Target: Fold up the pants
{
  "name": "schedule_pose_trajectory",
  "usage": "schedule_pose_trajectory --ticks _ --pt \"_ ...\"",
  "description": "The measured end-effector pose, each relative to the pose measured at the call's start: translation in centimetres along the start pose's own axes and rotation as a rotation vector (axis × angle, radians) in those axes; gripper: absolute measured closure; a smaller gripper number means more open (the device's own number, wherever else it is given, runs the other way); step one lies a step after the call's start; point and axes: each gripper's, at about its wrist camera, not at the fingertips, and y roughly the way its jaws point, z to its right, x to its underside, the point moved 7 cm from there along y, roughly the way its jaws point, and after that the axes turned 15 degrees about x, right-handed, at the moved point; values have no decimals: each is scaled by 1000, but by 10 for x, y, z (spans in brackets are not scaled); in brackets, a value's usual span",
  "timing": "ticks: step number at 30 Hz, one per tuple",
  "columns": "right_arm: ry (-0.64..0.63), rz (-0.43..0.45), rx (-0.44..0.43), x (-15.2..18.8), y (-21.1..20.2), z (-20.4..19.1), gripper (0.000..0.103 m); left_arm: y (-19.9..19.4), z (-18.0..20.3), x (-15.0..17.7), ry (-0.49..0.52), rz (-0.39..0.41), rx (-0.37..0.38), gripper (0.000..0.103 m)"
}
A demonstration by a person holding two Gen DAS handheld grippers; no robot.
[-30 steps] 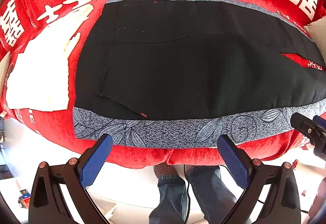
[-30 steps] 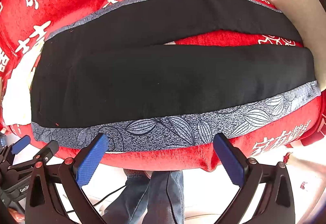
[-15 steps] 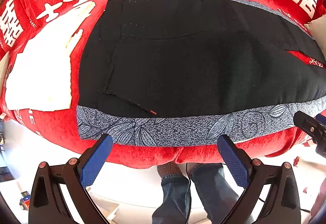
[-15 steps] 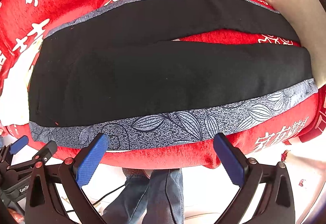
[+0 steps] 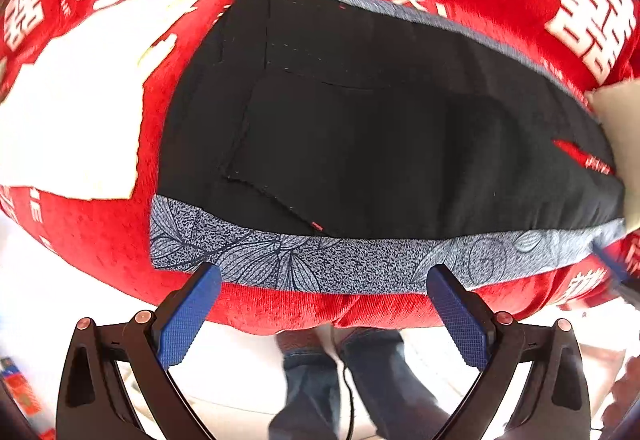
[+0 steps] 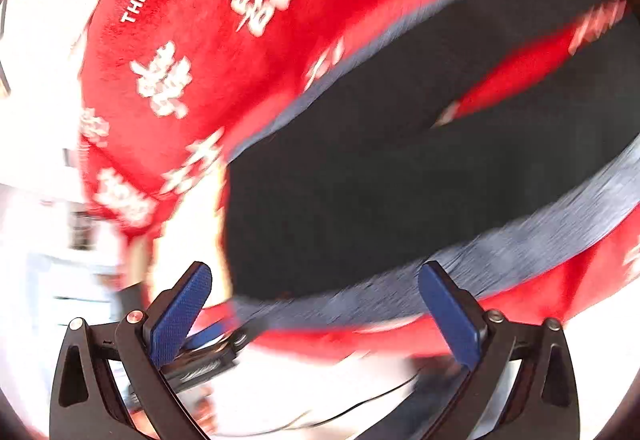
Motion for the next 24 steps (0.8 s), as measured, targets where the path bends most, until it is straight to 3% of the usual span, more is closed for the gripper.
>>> schedule_pose_trajectory --ticks 3,9,14,17,18,24 --pt "39 -134 -46 22 26 7 0 3 -11 5 -57 4 75 0" --pt "146 -242 -134 60 68 22 0 24 -35 26 -199 -5 230 1" --pt "181 -290 -190 75 108 22 0 42 -40 43 -255 -21 294 6" --pt "187 -255 -195 73 122 27 15 48 -40 46 -252 -14 310 6" --pt "199 -254 -203 71 127 26 30 50 -40 47 -251 -13 316 6" --pt "228 -270 -267 69 143 17 40 56 -44 45 -304 -7 370 6"
